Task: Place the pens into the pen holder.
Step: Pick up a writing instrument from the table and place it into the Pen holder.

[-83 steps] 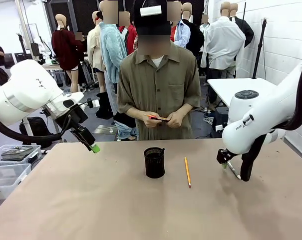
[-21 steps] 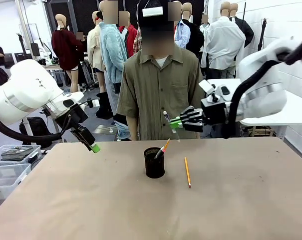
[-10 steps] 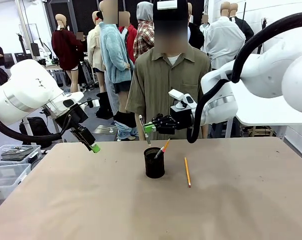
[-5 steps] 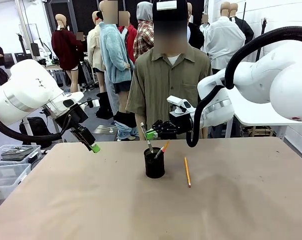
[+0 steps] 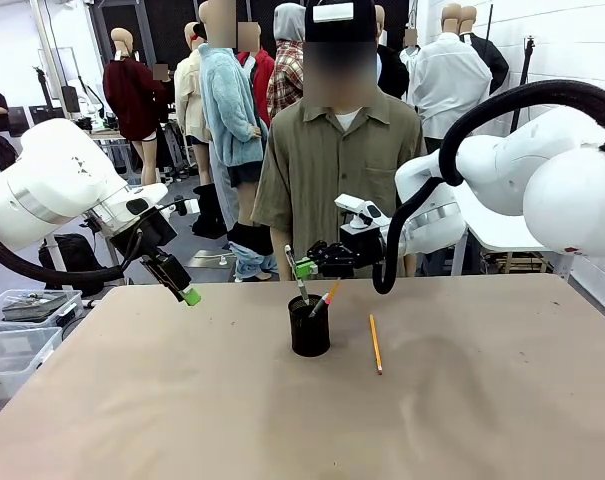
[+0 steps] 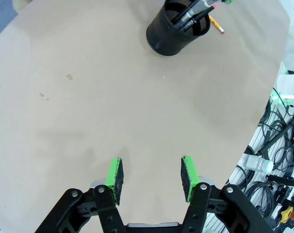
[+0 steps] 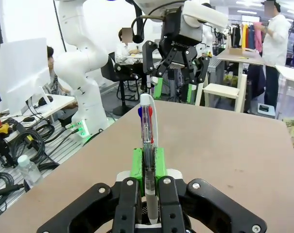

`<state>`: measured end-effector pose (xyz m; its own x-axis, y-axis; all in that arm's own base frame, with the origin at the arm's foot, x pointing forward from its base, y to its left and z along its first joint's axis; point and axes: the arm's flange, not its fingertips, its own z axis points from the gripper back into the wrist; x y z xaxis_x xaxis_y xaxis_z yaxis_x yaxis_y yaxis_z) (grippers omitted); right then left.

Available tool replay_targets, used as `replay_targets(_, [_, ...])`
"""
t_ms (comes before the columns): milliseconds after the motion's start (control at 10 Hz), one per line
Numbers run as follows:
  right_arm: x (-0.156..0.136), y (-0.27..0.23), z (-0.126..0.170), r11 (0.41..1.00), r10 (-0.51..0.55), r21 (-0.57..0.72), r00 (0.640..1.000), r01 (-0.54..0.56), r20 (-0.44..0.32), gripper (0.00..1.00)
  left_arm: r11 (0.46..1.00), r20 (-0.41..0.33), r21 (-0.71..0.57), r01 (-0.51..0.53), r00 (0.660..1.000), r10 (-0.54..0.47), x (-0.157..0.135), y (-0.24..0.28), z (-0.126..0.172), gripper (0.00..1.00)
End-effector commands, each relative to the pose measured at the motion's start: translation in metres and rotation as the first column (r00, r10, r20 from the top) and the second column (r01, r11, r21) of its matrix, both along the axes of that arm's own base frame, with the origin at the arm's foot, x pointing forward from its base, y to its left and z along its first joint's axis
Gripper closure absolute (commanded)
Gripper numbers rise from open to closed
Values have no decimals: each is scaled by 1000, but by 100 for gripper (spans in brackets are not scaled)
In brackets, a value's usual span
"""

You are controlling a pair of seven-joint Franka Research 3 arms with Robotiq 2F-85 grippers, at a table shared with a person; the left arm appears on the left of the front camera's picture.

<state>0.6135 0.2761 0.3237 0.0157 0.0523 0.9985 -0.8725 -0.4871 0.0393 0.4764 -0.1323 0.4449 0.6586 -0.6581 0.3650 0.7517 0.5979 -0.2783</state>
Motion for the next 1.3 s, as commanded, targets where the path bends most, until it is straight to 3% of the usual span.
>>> replay_targets(0, [10,3,3,999,40,-19,999,-40,-29,100,1000,1,-4,12,1000,-12,1,2,1,37])
replay_targets(200, [11,5,3,999,42,-24,998,-43,-37,97,1000,1,-4,12,1000,-12,1,2,1,37])
replay_targets(700, [16,8,-2,998,44,-47,997,-47,-66,70,1000,1,-4,12,1000,-12,1,2,1,37])
replay_targets(1200, [12,0,3,997,38,-59,998,-41,-56,70,1000,1,-4,12,1000,-12,1,2,1,37])
